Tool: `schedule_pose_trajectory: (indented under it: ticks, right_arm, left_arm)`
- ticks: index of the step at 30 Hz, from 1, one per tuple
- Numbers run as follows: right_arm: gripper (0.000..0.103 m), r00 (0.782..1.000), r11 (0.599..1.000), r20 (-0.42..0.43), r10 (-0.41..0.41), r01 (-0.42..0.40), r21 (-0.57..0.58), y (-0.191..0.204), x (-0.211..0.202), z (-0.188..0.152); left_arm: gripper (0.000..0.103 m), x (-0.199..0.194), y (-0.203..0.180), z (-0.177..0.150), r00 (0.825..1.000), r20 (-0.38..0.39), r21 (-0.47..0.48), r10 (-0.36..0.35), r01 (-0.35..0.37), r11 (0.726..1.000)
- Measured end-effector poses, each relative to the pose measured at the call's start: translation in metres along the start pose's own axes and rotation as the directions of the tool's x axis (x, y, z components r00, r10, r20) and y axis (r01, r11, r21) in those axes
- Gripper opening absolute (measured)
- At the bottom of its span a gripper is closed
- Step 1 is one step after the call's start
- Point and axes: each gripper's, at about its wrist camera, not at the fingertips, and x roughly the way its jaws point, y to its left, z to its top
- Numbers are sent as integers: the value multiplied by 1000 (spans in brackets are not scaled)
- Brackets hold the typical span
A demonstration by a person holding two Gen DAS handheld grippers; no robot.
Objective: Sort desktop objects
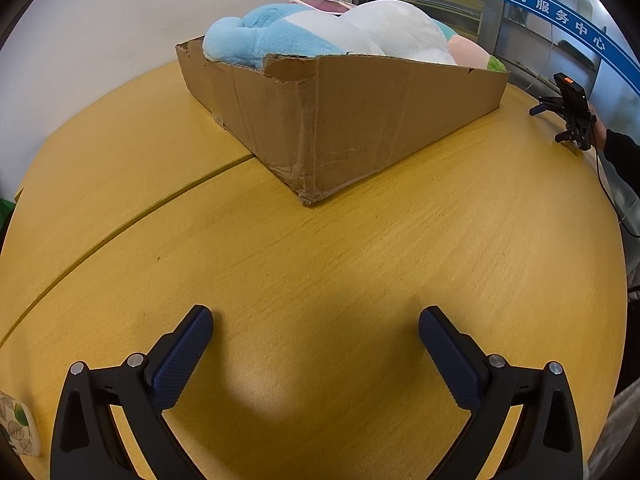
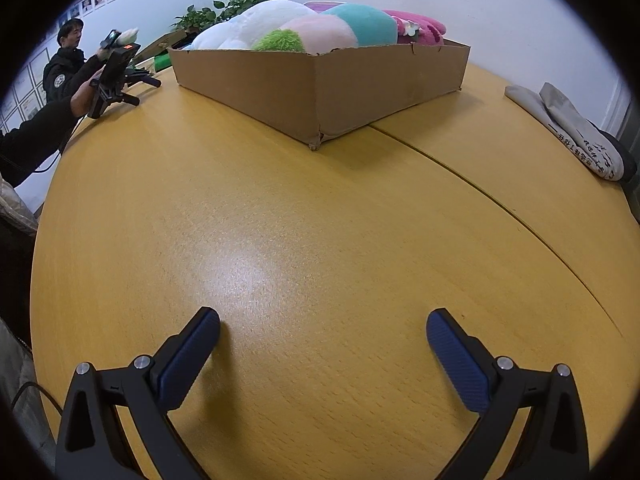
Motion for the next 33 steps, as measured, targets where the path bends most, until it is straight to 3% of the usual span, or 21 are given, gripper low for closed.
schedule_pose_trajectory:
  ticks: [3, 6, 11, 33]
  right_arm:
    - [103, 1000, 1000, 1, 0, 0, 0, 0, 0, 0]
    - [103, 1000, 1000, 1, 1, -1, 1, 0, -1, -1]
    - [103, 1000, 1000, 1, -2, 2, -2, 3, 0, -2]
    - [103, 1000, 1000, 1, -1, 1, -3, 0, 0, -1]
  left_arm:
    - [103, 1, 1, 1, 1000, 0, 5, -3, 3, 1000]
    - [103, 6, -14, 26, 1000, -10, -6, -10, 9, 1000]
    - [103, 2, -6, 12, 1000, -4, -1, -3, 3, 1000]
    - [103, 2, -6, 12, 1000, -4, -1, -3, 3, 1000]
